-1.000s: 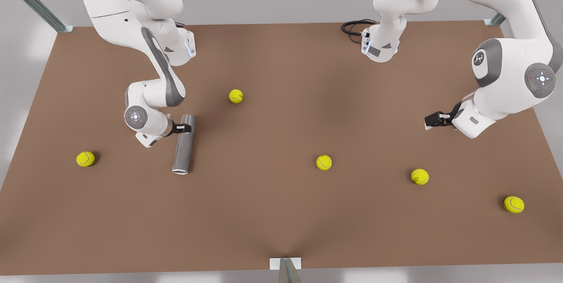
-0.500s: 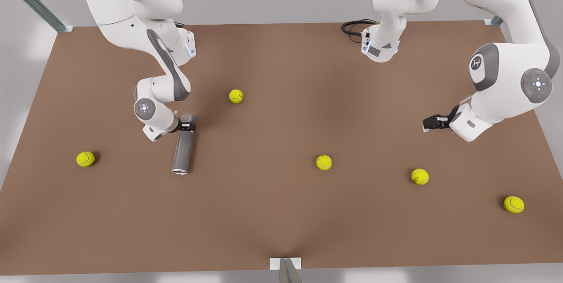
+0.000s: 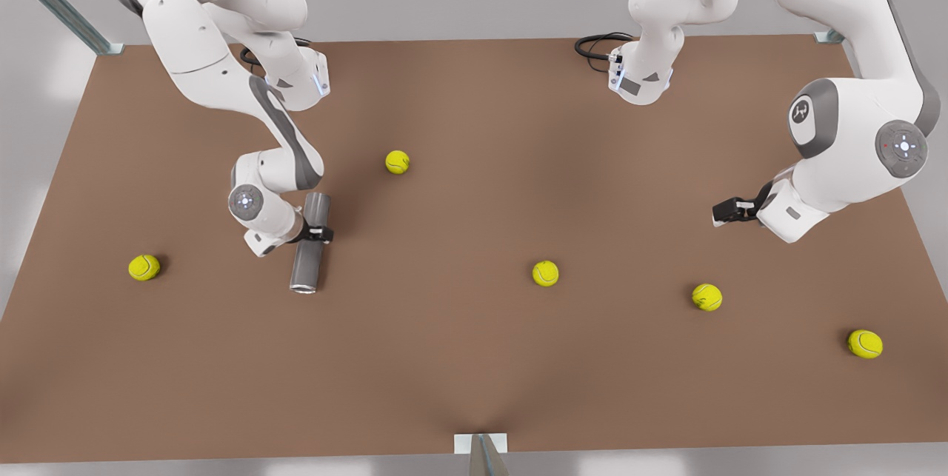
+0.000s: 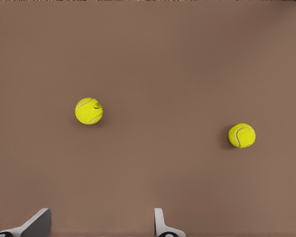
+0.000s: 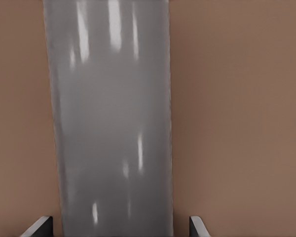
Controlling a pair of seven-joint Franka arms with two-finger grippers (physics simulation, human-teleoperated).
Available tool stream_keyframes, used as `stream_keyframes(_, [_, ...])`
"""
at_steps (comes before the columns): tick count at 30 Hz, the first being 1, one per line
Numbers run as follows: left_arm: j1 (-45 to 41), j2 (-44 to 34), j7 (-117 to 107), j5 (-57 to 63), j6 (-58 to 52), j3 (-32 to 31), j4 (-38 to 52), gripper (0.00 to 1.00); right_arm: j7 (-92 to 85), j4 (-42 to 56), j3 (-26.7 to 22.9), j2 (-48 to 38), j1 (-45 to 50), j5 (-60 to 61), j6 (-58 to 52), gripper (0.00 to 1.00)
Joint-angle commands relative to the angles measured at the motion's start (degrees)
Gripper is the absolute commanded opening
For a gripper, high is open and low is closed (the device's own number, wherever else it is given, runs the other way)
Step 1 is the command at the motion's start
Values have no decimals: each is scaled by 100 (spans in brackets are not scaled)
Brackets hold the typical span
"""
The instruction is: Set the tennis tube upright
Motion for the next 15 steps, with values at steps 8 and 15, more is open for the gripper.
stream_keyframes(8, [0,88,0,1,67,0,0,99,0,-179,0,65,0,-26,304,100])
stream_keyframes(15, [0,88,0,1,67,0,0,100,-9,-223,0,48,9,-26,304,77])
